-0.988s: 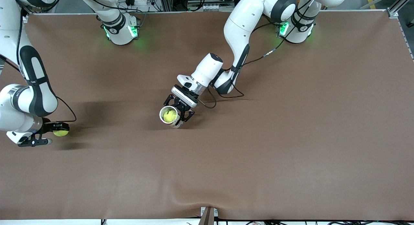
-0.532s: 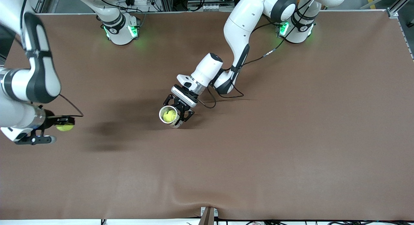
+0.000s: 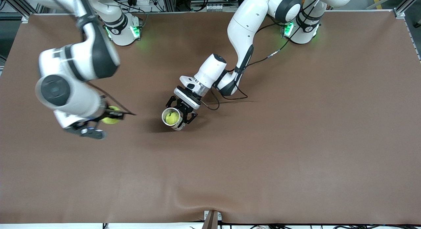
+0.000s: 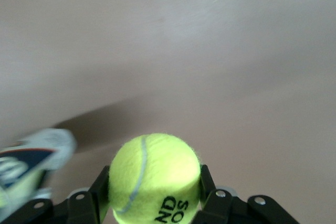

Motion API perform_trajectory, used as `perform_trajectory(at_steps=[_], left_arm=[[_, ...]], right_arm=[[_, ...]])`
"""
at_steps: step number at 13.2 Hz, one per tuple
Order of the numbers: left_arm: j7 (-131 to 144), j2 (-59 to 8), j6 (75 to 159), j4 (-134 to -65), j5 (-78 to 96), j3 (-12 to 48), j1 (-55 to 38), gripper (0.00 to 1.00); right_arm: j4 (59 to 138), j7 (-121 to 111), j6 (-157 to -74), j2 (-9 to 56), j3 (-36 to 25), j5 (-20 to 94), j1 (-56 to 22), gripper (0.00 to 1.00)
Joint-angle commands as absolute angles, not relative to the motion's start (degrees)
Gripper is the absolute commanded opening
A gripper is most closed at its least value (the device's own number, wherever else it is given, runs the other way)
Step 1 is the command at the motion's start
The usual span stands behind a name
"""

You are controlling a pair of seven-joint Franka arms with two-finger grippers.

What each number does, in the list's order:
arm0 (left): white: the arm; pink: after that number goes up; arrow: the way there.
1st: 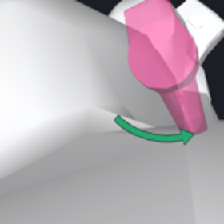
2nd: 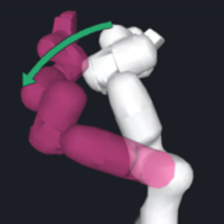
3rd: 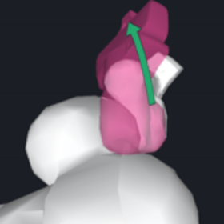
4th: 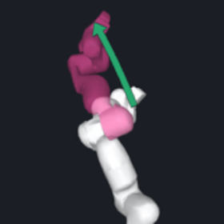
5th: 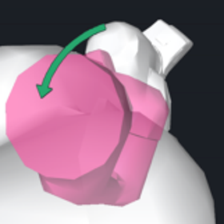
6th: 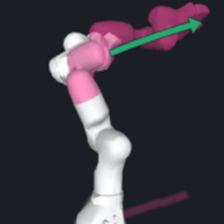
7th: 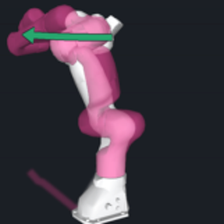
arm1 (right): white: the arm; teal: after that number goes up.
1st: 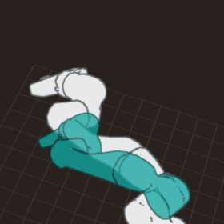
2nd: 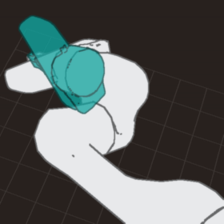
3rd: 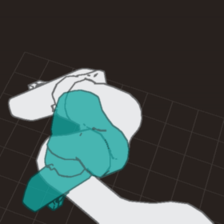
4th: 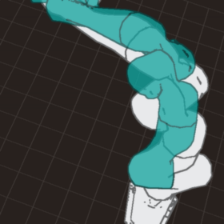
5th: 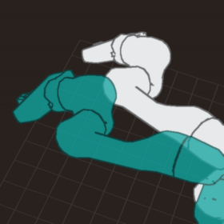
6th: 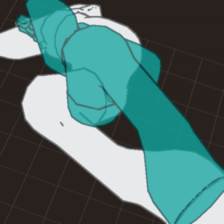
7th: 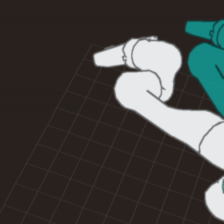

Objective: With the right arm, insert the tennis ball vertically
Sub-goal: 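Grasp the second tennis ball with the right gripper and lift it, then lower the second ball into the can with the right gripper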

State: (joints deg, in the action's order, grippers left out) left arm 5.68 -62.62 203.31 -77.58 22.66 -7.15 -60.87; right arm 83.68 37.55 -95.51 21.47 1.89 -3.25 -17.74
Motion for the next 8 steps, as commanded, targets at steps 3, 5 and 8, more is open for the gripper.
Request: perform_trajectory(at_steps=[3,5,8], left_arm=[[6.50,-63.19,203.82,-76.55,24.26,-8.26,-61.88,0.72],[6.50,-63.28,203.82,-76.55,24.26,-8.26,-61.88,0.72],[6.50,-63.28,203.73,-76.55,24.26,-8.26,-61.88,0.72]], right_arm=[[78.75,57.53,-105.95,24.78,1.05,2.46,-25.30,0.00],[78.75,59.41,-108.54,26.10,0.97,1.68,-27.76,0.00],[79.19,64.76,-112.57,27.50,0.88,-3.16,-29.53,0.00]])
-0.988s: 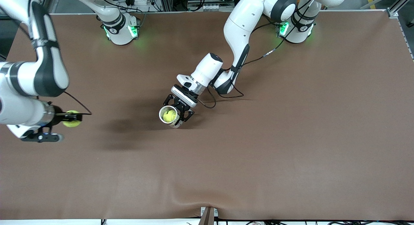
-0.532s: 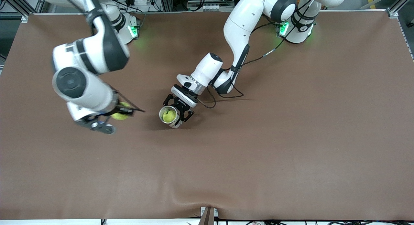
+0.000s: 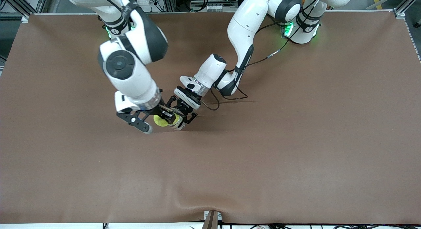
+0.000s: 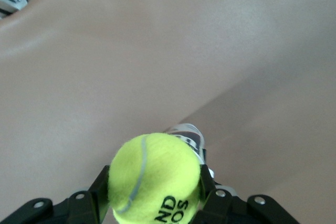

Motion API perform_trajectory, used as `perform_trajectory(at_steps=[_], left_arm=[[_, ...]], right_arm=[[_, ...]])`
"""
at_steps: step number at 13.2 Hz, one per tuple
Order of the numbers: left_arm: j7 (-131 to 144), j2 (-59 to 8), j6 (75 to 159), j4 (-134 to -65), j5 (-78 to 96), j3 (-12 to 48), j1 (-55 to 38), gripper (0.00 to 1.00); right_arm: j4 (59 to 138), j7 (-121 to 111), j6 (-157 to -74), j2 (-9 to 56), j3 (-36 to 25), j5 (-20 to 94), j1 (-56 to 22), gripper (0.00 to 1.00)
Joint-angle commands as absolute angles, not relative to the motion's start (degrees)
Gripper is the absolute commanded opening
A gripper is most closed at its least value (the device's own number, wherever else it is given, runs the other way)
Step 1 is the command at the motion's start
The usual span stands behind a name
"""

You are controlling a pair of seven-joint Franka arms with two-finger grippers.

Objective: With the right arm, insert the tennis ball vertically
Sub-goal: 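Lower the second ball into the can with the right gripper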

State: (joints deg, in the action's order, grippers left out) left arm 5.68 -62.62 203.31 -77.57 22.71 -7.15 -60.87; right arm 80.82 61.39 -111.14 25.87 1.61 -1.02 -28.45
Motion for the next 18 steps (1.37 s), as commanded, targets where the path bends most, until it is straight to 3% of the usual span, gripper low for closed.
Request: perform_trajectory(at_steps=[1,5,9,13,18], left_arm=[[6.50,-63.28,203.82,-76.55,24.26,-8.26,-61.88,0.74],[6.50,-63.37,203.82,-76.55,24.26,-8.26,-61.88,0.84],[6.50,-63.46,203.82,-76.64,24.26,-8.26,-61.88,0.85],[6.50,-63.46,203.82,-76.64,24.26,-8.26,-61.88,0.85],[6.50,-63.54,203.73,-76.64,24.34,-8.26,-61.88,0.88]], right_arm=[[79.19,64.43,-112.67,28.29,0.88,-3.34,-30.40,0.00],[79.54,60.13,-109.53,28.74,0.97,-2.37,-29.53,0.00],[79.80,56.78,-104.59,28.74,1.05,-1.14,-28.48,0.00],[79.98,57.74,-106.42,29.18,0.97,5.34,-29.00,0.00],[80.16,58.54,-107.23,29.97,0.88,5.01,-29.62,0.00]])
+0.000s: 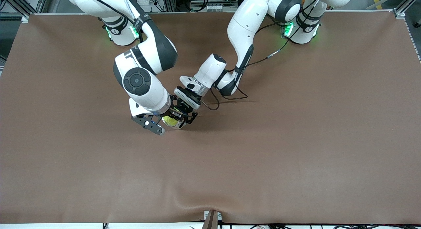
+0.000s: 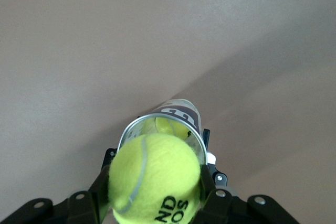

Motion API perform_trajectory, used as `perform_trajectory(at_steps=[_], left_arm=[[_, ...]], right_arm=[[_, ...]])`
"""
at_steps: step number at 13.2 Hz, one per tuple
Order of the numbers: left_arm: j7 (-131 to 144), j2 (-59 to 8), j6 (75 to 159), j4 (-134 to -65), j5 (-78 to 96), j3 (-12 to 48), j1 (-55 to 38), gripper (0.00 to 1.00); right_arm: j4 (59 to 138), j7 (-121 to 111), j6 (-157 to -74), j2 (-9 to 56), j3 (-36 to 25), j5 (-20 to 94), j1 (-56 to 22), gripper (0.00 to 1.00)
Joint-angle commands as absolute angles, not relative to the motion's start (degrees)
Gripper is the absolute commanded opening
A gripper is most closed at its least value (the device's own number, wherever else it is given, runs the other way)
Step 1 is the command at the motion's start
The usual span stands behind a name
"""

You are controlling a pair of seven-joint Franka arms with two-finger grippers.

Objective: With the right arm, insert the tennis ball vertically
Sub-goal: 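Lower the second ball into the can with the right gripper, then open the right gripper and withdraw it from the can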

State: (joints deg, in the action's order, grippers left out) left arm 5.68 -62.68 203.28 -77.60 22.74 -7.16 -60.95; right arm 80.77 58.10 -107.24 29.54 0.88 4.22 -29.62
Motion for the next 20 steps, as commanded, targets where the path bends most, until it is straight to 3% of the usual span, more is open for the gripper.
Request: perform_trajectory(at_steps=[1,2,8,15,20], left_arm=[[6.50,-63.28,203.73,-76.64,24.43,-8.17,-61.88,0.90],[6.50,-63.19,203.73,-76.73,25.30,-8.17,-61.96,0.96],[6.33,-63.02,203.73,-77.08,27.95,-8.17,-64.07,1.00],[5.54,-62.84,203.73,-77.61,28.04,-8.35,-64.42,1.00],[2.29,-61.70,203.12,-78.05,28.04,-8.44,-64.16,1.00]], right_arm=[[80.16,58.54,-107.05,29.88,0.88,5.01,-29.27,0.35],[80.16,58.54,-107.05,29.88,0.88,5.01,-29.27,0.99],[79.81,56.96,-106.44,28.66,0.70,5.18,-27.08,1.00],[79.45,25.81,-87.04,16.63,0.53,4.31,-12.68,1.00],[78.84,14.24,-79.37,9.68,0.53,1.32,-7.74,1.00]])
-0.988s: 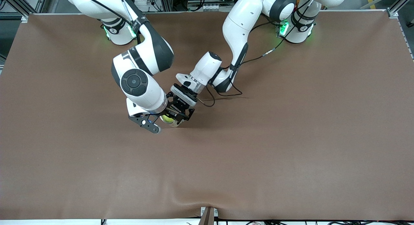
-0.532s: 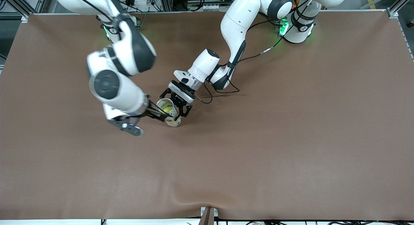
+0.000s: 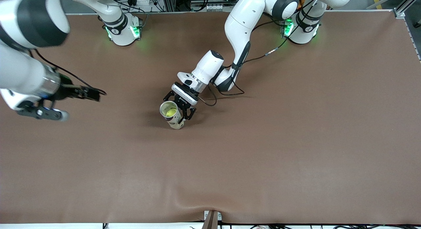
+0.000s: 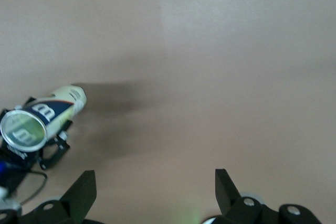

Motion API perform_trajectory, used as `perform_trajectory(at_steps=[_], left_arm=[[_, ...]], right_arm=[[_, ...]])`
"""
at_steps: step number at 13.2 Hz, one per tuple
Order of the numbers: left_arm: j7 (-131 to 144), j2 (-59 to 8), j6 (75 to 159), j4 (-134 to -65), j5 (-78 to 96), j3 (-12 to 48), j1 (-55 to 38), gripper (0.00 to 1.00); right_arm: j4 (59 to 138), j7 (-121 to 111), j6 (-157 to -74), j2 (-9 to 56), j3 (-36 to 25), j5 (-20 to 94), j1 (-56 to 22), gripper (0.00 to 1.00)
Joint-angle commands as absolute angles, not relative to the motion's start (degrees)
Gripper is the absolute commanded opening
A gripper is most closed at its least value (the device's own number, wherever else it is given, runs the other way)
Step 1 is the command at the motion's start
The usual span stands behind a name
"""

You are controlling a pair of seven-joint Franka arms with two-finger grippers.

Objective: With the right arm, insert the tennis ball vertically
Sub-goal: 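Open the right gripper and withdraw it from the can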

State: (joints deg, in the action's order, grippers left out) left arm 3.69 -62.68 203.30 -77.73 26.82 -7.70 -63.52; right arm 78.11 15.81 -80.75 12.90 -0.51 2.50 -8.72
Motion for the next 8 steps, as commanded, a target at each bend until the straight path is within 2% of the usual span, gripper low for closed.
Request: perform_trajectory(at_steps=[1,3,8], left_arm=[[1.76,-61.44,202.42,-78.13,27.95,-8.44,-64.07,1.00],[1.49,-60.91,201.01,-78.31,27.95,-8.61,-64.07,1.00],[0.53,-57.75,198.02,-82.52,27.69,-12.04,-65.56,1.00]], right_arm=[[78.32,14.33,-79.19,8.71,0.53,1.23,-7.65,1.00],[75.86,14.68,-78.49,8.44,0.53,1.14,-7.65,1.00],[75.50,14.50,-78.49,8.79,0.53,1.14,-7.47,1.00]])
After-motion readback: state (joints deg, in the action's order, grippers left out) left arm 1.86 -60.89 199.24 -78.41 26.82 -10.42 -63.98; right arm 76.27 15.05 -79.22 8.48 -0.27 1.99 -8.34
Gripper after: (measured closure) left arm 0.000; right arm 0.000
